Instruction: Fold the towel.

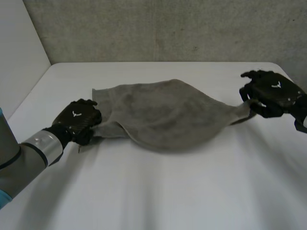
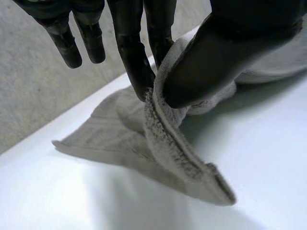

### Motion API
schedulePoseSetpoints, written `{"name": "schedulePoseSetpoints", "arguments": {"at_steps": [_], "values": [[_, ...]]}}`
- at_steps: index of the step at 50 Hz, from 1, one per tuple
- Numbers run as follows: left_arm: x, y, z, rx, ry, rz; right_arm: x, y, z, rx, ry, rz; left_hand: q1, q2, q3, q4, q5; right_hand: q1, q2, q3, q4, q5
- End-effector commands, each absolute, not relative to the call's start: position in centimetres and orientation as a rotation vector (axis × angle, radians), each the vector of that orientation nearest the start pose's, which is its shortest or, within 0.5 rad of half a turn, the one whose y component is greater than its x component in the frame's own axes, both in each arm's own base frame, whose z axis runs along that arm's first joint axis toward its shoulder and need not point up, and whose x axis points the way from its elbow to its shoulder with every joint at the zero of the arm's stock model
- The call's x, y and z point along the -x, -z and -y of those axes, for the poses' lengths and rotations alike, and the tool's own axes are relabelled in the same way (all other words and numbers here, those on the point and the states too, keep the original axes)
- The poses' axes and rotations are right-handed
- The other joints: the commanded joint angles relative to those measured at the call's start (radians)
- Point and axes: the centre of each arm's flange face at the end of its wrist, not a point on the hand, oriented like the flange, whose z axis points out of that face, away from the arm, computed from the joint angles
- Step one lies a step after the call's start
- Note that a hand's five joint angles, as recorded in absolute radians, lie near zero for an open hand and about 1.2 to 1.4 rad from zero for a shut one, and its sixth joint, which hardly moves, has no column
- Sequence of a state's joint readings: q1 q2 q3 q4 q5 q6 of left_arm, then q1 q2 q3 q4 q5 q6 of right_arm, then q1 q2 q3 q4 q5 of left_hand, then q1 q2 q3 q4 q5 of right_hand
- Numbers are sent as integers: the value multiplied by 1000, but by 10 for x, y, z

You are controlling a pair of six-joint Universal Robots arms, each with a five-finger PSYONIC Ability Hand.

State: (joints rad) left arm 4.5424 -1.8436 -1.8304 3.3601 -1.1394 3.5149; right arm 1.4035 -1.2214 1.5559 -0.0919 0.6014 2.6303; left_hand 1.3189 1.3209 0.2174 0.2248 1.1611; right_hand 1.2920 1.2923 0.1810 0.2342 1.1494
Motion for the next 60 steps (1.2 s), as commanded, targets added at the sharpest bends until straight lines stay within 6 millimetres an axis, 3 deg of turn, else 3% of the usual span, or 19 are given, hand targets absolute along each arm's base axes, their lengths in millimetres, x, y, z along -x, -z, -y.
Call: {"name": "schedulePoseSetpoints", "arguments": {"at_steps": [1, 5, 6, 10, 11, 12, 14, 16, 26, 34, 43, 50, 60], "values": [[218, -181, 263, -1122, 2010, -2464, -127, -217, 347, 1048, 1770, -1925, 77, 75, -43, -50, 61, 104, 104, -7, -60, 72], [219, -186, 260, -1108, 2035, -2459, -129, -215, 343, 1018, 1716, -1963, 77, 75, -43, -50, 61, 104, 104, -7, -60, 72], [219, -186, 260, -1093, 2038, -2479, -130, -214, 340, 1001, 1689, -1980, -102, -104, -43, -50, -119, 104, 104, -7, -60, 72], [223, -184, 257, -1067, 2041, -2538, -131, -211, 337, 959, 1635, -2014, -236, -238, -43, -50, -253, 104, 104, -7, -60, 72], [225, -183, 256, -1060, 2045, -2552, -131, -208, 338, 947, 1626, -2038, -274, -276, -43, -50, -291, -153, -154, -7, -60, -185], [225, -183, 256, -1060, 2045, -2552, -131, -208, 338, 947, 1626, -2038, -275, -277, -43, -50, -291, -156, -156, -7, -60, -188], [228, -180, 255, -1054, 2043, -2579, -130, -200, 339, 917, 1615, -2114, -499, -501, -43, -50, -516, -1080, -1080, -7, -60, -1112], [228, -176, 254, -1053, 2023, -2599, -129, -197, 339, 907, 1617, -2140, -550, -552, -43, -50, -567, -1117, -1118, -7, -60, -1149], [227, -163, 249, -1052, 1964, -2656, -129, -195, 327, 927, 1702, -2135, -589, -591, -43, -50, -605, -1117, -1118, -7, -60, -1149], [227, -161, 245, -1056, 1947, -2672, -125, -188, 306, 935, 1758, -2132, -597, -600, -43, -50, -614, -1117, -1118, -7, -60, -1149], [226, -164, 241, -1052, 1946, -2673, -124, -181, 287, 911, 1721, -2136, -595, -597, -43, -50, -611, -1117, -1118, -7, -60, -1149], [222, -166, 245, -1019, 1952, -2664, -117, -181, 295, 902, 1741, -2149, -589, -591, -43, -50, -605, -970, -970, -7, -60, -1002], [217, -167, 250, -942, 1952, -2688, -117, -148, 304, 894, 1622, -2192, -589, -591, -43, -50, -605, -781, -782, -7, -60, -813]]}}
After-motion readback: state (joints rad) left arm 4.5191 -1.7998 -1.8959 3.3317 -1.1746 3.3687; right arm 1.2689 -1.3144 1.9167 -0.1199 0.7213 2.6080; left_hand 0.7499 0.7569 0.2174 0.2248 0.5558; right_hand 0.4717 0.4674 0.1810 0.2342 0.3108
